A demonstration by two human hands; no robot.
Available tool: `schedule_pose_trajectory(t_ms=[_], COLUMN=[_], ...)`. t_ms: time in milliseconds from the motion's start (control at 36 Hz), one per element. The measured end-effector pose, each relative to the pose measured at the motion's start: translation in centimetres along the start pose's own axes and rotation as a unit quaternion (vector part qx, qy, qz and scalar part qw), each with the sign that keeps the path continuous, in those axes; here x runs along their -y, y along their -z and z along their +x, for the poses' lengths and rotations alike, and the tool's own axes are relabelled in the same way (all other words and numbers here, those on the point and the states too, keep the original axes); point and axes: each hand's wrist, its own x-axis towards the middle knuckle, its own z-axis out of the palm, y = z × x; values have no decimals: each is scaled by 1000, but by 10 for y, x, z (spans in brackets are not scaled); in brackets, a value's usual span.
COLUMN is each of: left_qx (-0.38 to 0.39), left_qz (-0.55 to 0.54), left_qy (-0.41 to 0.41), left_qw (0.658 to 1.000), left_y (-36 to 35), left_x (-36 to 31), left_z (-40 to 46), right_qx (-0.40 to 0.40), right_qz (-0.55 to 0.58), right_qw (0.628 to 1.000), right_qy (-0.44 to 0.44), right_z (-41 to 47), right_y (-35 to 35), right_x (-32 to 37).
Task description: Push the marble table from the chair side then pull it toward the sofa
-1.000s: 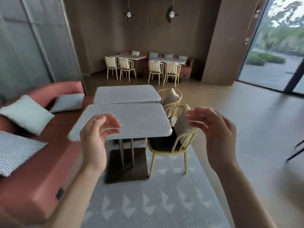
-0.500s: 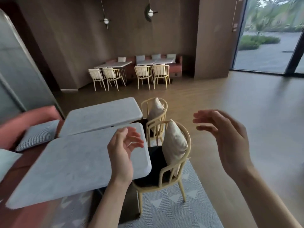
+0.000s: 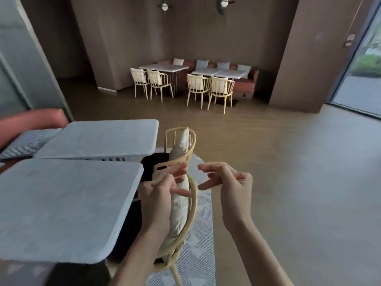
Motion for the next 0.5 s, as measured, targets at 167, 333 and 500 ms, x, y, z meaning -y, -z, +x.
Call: schedule_pose_trajectory(t_ms=[167, 333, 500], left_qx=[-108, -85, -84], left_qz=[2, -70, -105], left_qy=[9, 20, 39], left_qw=[994, 994, 990], left_y=[-99, -220, -328], left_x=[60, 130, 152], left_z=[71, 187, 297], right_qx=[-70, 25, 62], right_qz=[-17, -47, -45], right_qw=[997, 997, 995], right_qy=[-32, -53, -56], right_z=[110, 259, 406], right_y=[66, 123, 166], right_x=[-60, -120, -131])
